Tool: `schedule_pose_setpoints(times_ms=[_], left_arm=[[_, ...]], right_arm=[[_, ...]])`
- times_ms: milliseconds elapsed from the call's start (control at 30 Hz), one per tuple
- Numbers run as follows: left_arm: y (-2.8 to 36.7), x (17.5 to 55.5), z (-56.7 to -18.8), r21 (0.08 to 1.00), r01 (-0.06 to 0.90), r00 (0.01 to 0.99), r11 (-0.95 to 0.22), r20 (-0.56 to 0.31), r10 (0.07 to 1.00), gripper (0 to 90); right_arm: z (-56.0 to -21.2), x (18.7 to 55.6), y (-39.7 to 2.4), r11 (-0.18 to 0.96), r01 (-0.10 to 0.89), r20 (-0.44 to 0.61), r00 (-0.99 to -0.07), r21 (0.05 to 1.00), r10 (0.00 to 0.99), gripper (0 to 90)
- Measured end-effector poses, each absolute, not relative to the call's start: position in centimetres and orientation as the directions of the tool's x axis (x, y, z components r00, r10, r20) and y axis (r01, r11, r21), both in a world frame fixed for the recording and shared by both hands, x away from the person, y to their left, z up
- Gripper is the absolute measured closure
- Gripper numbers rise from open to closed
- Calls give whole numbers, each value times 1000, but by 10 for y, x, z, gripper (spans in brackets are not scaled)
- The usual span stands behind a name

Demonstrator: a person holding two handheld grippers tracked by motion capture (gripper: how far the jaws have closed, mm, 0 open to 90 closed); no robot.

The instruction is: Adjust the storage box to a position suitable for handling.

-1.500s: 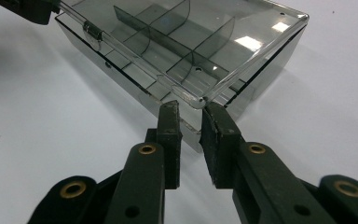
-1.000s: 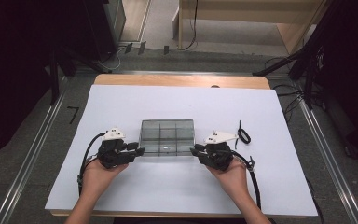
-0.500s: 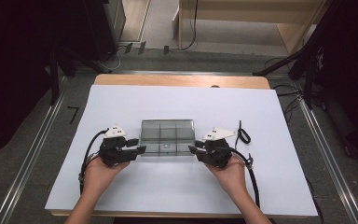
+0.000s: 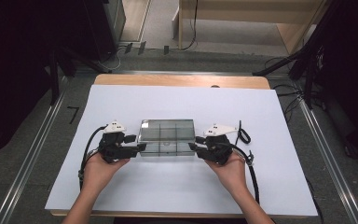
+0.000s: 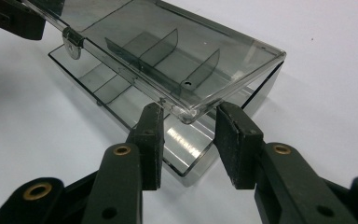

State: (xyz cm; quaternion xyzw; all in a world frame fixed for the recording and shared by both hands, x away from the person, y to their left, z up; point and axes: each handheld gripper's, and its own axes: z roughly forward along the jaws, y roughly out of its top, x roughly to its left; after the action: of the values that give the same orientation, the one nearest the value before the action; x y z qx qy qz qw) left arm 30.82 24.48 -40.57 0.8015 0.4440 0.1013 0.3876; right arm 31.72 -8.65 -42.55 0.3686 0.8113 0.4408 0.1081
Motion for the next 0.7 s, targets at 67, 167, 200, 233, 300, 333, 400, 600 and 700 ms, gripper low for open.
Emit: schedule_pose_setpoints(times_ms=[67, 167, 200, 233, 300, 333, 400, 600, 700], left_arm=[[245, 309, -404, 716, 630, 586, -302, -181, 790, 416], [246, 310, -401, 722, 627, 584, -293, -186, 790, 415], [246, 311, -400, 724, 624, 586, -295, -184, 789, 415], [246, 311, -399, 724, 624, 585, -294, -183, 790, 414], [246, 313, -396, 727, 617, 589, -300, -174, 789, 415], [245, 313, -395, 729, 615, 588, -301, -171, 790, 416], [245, 314, -394, 733, 611, 589, -299, -168, 791, 419], [245, 316, -388, 744, 600, 588, -293, -163, 792, 429], [244, 317, -385, 748, 590, 594, -303, -148, 791, 439]], right_arm=[[-424, 318, -87, 333, 505, 154, -702, 796, 696, 627], [-421, 320, -89, 336, 505, 154, -704, 795, 693, 632], [-420, 321, -89, 334, 503, 153, -703, 797, 694, 633], [-418, 321, -89, 334, 505, 154, -702, 796, 695, 633], [-417, 322, -90, 334, 501, 151, -704, 798, 694, 633], [-415, 323, -90, 333, 498, 149, -704, 801, 695, 633], [-412, 324, -89, 333, 497, 146, -703, 801, 696, 633], [-404, 328, -88, 345, 479, 124, -709, 808, 695, 633], [-401, 330, -87, 344, 474, 119, -709, 811, 696, 633]])
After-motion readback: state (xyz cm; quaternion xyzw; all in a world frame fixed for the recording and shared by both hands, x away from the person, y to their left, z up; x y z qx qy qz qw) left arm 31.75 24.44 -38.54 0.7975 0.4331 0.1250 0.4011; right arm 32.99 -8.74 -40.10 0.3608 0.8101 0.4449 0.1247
